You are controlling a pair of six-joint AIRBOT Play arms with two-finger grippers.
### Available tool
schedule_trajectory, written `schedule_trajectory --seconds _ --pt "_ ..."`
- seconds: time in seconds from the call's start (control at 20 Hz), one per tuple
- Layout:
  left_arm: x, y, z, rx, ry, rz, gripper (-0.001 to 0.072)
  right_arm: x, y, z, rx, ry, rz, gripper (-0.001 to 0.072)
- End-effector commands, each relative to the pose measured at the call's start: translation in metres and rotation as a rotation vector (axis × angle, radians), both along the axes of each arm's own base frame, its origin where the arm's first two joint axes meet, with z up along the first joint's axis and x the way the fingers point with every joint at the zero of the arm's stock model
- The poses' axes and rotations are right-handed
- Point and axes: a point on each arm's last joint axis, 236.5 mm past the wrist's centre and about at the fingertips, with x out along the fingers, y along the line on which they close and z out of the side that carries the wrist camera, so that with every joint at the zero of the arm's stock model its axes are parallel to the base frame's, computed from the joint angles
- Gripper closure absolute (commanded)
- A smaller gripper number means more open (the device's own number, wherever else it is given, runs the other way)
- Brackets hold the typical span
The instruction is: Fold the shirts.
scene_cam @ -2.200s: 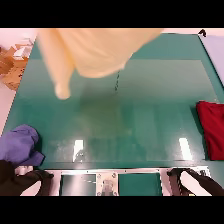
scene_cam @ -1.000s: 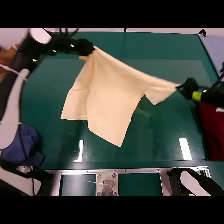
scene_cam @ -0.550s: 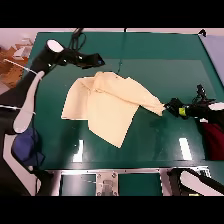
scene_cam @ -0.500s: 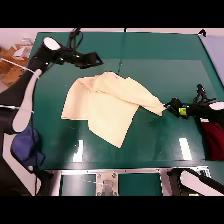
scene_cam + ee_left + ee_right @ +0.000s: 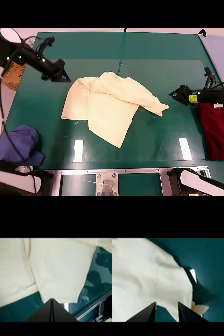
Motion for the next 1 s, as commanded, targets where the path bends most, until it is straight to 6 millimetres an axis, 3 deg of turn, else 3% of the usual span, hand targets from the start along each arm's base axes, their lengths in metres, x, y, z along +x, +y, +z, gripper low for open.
schedule_trajectory --seconds 0.0,0.1,0.15,0.2,0.25,0.3,0.4,0.5,0.55,0.7,0.85,0.9,0.95 --pt "-0.054 -0.012 -0.035 0.068 -0.013 0.073 0.0687 0.034 -0.004 0.004 0.000 -0.006 0.041 0.0379" --pt "-0.095 -0.037 -0.068 0.075 -0.010 0.090 0.0684 0.054 0.001 -0.006 0.007 0.009 0.075 0.0377" --pt "-0.117 -0.048 -0.086 0.082 0.016 0.094 0.0618 0.065 0.006 -0.014 0.012 0.021 0.096 0.0343" --pt "-0.140 -0.060 -0.105 0.090 0.064 0.109 0.0260 0.074 0.013 -0.022 0.019 0.035 0.123 0.0332" --pt "-0.159 -0.070 -0.122 0.101 0.110 0.123 0.0045 0.082 0.020 -0.030 0.024 0.047 0.146 0.0327" --pt "-0.176 -0.082 -0.136 0.109 0.135 0.117 0.0031 0.090 0.028 -0.040 0.028 0.059 0.170 0.0280" --pt "-0.193 -0.111 -0.150 0.082 0.120 0.122 0.0031 0.102 0.043 -0.059 0.039 0.086 0.213 0.0272" --pt "-0.190 -0.133 -0.154 0.048 0.046 0.156 0.0036 0.104 0.062 -0.078 0.059 0.131 0.270 0.0265" --pt "-0.185 -0.140 -0.153 0.033 0.010 0.171 0.0083 0.101 0.069 -0.086 0.070 0.155 0.295 0.0265" --pt "-0.171 -0.145 -0.155 0.015 -0.030 0.227 0.0081 0.094 0.083 -0.106 0.087 0.205 0.328 0.0264" --pt "-0.174 -0.146 -0.179 0.040 0.040 0.258 0.0082 0.082 0.092 -0.113 0.110 0.252 0.366 0.0268" --pt "-0.175 -0.145 -0.185 0.051 0.051 0.258 0.0183 0.078 0.095 -0.112 0.117 0.264 0.379 0.0300" --pt "-0.175 -0.143 -0.188 0.061 0.045 0.245 0.0519 0.075 0.095 -0.112 0.121 0.270 0.385 0.0351"
